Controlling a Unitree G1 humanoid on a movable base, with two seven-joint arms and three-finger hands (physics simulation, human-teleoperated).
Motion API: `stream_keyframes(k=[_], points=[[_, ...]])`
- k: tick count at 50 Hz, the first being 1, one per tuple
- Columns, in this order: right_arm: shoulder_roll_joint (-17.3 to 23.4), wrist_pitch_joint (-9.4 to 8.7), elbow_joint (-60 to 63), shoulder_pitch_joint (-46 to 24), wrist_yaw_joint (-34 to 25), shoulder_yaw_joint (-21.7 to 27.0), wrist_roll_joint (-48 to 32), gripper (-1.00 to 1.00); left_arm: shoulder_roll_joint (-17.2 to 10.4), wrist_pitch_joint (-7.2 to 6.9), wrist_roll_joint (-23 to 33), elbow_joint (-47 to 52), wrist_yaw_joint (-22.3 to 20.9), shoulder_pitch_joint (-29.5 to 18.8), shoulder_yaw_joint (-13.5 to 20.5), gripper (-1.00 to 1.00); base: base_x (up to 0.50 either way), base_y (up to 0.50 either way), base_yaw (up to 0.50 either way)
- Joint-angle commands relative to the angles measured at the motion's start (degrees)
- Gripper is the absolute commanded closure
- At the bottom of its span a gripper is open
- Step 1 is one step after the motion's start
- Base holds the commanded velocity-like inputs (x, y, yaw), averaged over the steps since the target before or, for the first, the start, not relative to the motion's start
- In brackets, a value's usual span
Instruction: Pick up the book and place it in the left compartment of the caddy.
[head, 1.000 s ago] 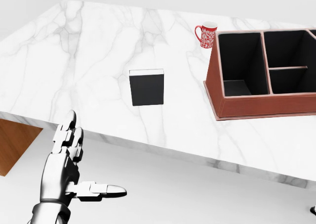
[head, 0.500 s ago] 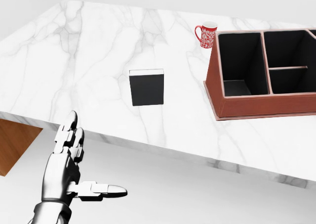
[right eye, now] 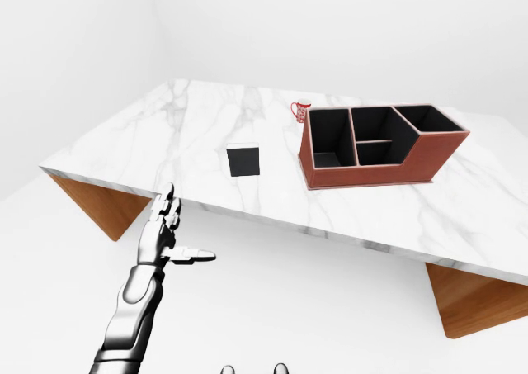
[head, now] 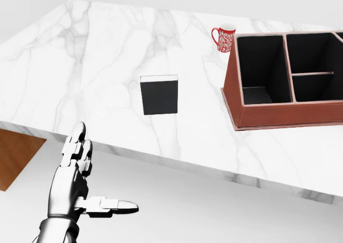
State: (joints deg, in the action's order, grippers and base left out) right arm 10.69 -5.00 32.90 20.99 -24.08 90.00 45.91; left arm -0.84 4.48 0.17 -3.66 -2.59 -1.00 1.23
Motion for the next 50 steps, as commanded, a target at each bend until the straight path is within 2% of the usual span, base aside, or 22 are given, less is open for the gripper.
stream_keyframes(k=[1,22,30,35,50], points=[[0.7,0.0,-0.3,0.1,-0.1,0.0,0.7,-1.0,-0.1,0.52,0.0,-0.9,0.0,-0.3,0.1,-1.0,0.0,0.0,0.0],[0.4,0.0,-0.2,0.1,-0.5,0.0,0.4,-1.0,0.0,0.52,-0.1,-0.9,0.0,-0.2,0.1,-1.0,0.0,0.0,0.0],[0.4,0.0,-0.8,0.2,-0.5,0.0,1.7,-1.0,-0.5,0.52,-0.5,-4.7,-0.3,-2.3,0.8,-1.0,0.0,0.0,0.0],[1.5,0.0,0.9,2.6,-0.1,0.0,8.0,-1.0,-0.6,0.52,-0.9,-7.2,-0.5,-3.2,1.1,-1.0,0.0,0.0,0.0],[4.5,0.0,1.9,5.0,2.8,0.0,15.3,-1.0,-0.4,0.52,-1.1,-2.9,-0.5,-1.5,0.6,-1.0,0.0,0.0,0.0]])
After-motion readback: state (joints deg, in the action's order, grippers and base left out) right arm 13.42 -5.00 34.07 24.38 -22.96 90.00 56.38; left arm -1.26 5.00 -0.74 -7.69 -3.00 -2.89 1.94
